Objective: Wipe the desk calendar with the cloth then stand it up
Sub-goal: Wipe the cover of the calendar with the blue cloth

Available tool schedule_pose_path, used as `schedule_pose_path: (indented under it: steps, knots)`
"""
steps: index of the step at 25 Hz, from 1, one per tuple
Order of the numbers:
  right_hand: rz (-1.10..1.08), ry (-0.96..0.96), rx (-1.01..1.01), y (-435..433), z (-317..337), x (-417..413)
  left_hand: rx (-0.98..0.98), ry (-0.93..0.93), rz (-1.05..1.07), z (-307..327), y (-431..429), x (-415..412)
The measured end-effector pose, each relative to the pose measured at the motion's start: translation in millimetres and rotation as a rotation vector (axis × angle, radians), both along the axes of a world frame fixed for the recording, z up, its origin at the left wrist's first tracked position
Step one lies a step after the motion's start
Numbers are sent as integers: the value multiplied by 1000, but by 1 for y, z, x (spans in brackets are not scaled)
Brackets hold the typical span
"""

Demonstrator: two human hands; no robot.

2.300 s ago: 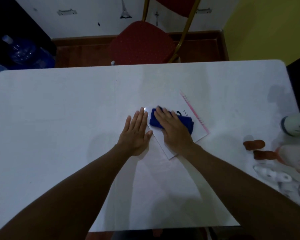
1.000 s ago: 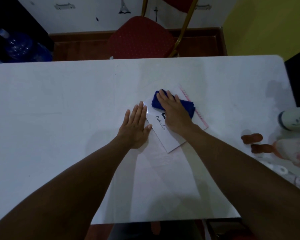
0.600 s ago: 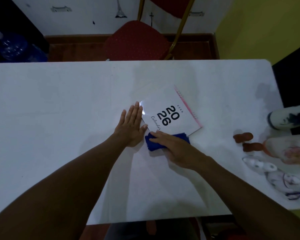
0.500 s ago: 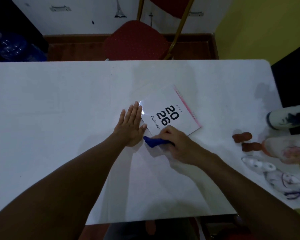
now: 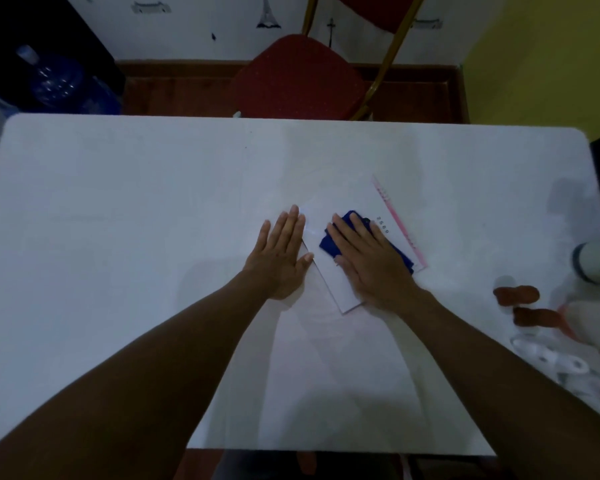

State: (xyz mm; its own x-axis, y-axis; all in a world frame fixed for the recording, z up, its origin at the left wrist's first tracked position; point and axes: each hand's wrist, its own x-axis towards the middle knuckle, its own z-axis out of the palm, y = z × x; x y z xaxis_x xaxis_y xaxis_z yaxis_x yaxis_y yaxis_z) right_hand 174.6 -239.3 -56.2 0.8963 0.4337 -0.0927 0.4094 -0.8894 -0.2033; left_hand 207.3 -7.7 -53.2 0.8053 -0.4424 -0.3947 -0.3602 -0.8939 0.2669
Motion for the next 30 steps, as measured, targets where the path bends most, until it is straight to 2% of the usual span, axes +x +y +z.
schedule_pose_path:
  steps: [4,7,13,16,18,21,24,27,30]
  knots:
    - [-102,44,-9,3,3,65,-16,-6,3,2,0,-1]
    - [-104,30,17,15,-1,63,-24,-9,1,2,1,-2]
    - [197,37,39,-1,-2,-27,-13,12,-3,1,2,-1]
    - [311,52,50,-33,0,-22,-23,-8,-7,1,2,-1]
    - [222,32,2,-39,3,12,-30,-24,-9,1,2,-2]
    - [-42,54,-27,-15,7,58,-16,-19,-9,1,2,-2]
    - [-194,35,13,16,1,43,8,-12,-14,0,1,-1]
    - [-125,-10,44,26,-1,-19,30,6,-19,-2,2,1]
    - [-32,50,47,26,6,-75,14,9,-23,3,2,0]
